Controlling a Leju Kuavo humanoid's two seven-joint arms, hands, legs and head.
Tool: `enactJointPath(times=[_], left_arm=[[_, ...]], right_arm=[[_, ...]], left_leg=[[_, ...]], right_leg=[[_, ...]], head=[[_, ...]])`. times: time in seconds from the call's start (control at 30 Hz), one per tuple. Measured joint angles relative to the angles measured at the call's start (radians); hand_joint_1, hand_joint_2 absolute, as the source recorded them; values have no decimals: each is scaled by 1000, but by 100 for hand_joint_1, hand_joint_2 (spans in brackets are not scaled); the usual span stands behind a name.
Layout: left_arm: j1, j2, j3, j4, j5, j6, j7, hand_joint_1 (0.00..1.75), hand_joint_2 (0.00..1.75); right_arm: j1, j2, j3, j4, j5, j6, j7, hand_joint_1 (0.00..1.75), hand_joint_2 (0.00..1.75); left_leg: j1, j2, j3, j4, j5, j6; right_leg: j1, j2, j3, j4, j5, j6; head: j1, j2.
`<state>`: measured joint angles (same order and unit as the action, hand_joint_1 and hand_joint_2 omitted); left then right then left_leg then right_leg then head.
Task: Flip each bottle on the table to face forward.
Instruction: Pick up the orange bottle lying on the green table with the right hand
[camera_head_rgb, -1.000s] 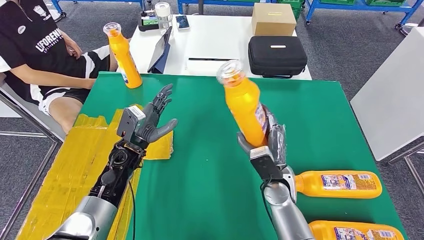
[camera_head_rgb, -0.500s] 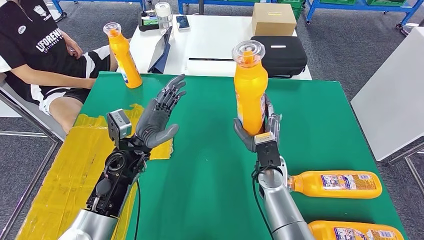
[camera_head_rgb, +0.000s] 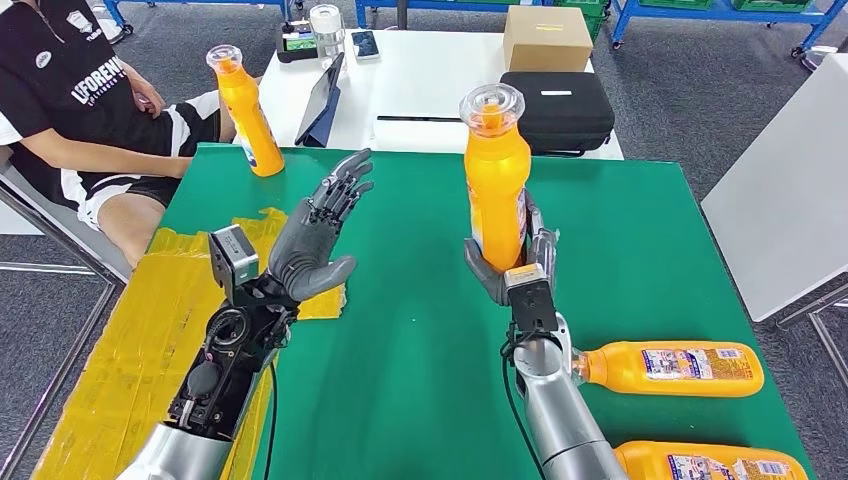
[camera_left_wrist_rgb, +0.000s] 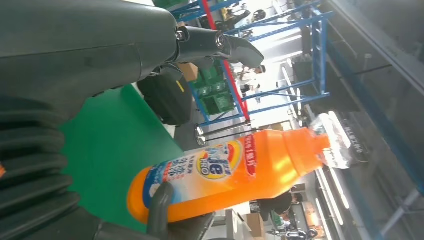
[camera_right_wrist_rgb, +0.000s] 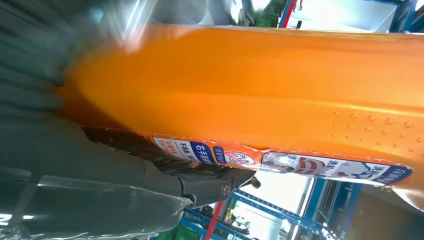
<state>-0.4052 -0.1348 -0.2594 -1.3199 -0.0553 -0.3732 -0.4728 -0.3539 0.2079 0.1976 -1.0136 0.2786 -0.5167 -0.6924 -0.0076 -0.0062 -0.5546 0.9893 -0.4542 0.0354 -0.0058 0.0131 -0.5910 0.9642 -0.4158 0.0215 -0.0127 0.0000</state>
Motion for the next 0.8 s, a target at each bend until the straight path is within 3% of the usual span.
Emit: enactJointPath(times=[0.2, 0.33, 0.57, 0.8], left_arm=[[5, 9, -39, -54, 6, 1, 13, 0, 175], [4, 10, -65, -55, -20, 52, 15, 0, 175], [-19, 10, -60, 9, -103, 257, 18, 0, 175], [-58, 13, -22, 136, -67, 241, -23, 0, 175]], right_arm=[[-6, 1, 1, 0, 21, 37, 1, 175, 175], [-6, 12, 21, 1, 94, 90, 14, 175, 175], [20, 61, 200, 14, 276, 148, 31, 175, 175], [20, 72, 298, 46, 228, 153, 70, 175, 175]], left_leg=[[0, 0, 0, 0, 0, 0], [0, 1, 0, 0, 0, 0], [1, 0, -1, 0, 0, 0], [1, -3, -2, 0, 0, 0]], right_leg=[[0, 0, 0, 0, 0, 0], [0, 0, 0, 0, 0, 0], [2, 0, -1, 0, 0, 0], [1, -2, -1, 0, 0, 0]], head=[[0, 0], [0, 0], [0, 0], [0, 0]])
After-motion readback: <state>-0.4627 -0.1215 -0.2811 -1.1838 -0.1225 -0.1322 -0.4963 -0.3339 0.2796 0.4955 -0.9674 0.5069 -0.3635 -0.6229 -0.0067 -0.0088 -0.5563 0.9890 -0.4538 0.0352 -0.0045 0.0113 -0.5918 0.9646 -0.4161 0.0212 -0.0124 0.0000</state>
